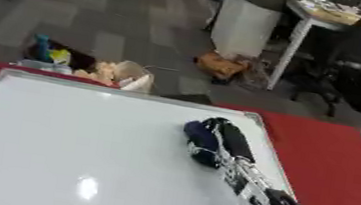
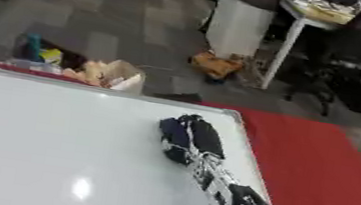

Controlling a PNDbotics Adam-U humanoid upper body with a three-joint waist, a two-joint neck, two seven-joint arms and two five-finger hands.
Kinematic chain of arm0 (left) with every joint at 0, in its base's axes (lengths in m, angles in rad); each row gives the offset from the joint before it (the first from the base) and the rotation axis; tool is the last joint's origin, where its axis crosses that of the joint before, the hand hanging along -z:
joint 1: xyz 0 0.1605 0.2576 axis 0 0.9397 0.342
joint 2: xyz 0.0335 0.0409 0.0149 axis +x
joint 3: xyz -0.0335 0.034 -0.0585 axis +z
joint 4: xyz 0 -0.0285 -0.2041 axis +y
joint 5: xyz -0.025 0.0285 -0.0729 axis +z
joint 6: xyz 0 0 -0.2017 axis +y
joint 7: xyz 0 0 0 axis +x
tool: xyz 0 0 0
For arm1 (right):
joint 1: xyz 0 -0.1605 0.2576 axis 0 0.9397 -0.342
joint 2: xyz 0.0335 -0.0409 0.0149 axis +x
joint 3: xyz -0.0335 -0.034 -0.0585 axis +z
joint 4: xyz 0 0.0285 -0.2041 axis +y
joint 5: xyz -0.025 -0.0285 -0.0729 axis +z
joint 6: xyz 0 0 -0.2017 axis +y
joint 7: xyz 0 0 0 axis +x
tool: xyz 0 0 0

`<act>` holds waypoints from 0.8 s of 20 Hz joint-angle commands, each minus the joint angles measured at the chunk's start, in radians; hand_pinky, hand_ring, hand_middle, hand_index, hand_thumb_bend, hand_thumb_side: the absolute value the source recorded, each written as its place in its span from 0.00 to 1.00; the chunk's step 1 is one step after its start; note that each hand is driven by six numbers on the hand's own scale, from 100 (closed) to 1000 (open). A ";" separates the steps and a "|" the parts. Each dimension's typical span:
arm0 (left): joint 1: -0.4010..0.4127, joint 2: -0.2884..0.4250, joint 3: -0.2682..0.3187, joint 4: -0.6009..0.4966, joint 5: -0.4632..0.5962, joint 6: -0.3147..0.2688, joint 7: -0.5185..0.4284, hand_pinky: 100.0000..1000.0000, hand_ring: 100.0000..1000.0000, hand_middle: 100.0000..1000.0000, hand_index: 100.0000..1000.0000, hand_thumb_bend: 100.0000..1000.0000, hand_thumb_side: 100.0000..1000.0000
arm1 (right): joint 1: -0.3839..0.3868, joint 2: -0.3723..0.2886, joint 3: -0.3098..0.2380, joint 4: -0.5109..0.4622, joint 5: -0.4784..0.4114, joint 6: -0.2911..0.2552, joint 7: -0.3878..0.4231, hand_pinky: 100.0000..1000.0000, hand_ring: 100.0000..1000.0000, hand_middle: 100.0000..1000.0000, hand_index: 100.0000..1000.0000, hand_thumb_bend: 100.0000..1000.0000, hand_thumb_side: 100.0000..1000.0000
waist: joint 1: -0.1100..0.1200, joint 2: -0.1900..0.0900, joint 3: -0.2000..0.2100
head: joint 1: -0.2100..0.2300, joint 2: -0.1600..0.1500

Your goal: Wipe the whiteboard clean with a brush.

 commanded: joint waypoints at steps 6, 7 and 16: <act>-0.006 0.018 0.006 -0.018 0.000 0.000 -0.001 0.38 0.48 0.52 0.83 0.70 0.48 | 0.050 0.009 0.041 0.074 -0.007 0.041 0.011 0.56 0.64 0.59 0.71 0.00 0.22 | 0.010 -0.003 -0.010 | 0.002 -0.011; -0.006 0.018 0.006 -0.018 0.000 0.000 -0.001 0.38 0.48 0.52 0.83 0.70 0.48 | 0.044 0.010 0.046 0.070 -0.006 0.037 0.016 0.56 0.64 0.59 0.71 0.00 0.23 | 0.010 -0.004 -0.009 | 0.001 -0.011; -0.009 0.014 0.002 -0.018 0.003 0.002 -0.007 0.38 0.48 0.52 0.83 0.70 0.48 | -0.028 0.042 0.109 0.043 0.026 -0.004 0.071 0.57 0.64 0.58 0.71 0.00 0.25 | 0.007 -0.010 0.004 | -0.006 -0.014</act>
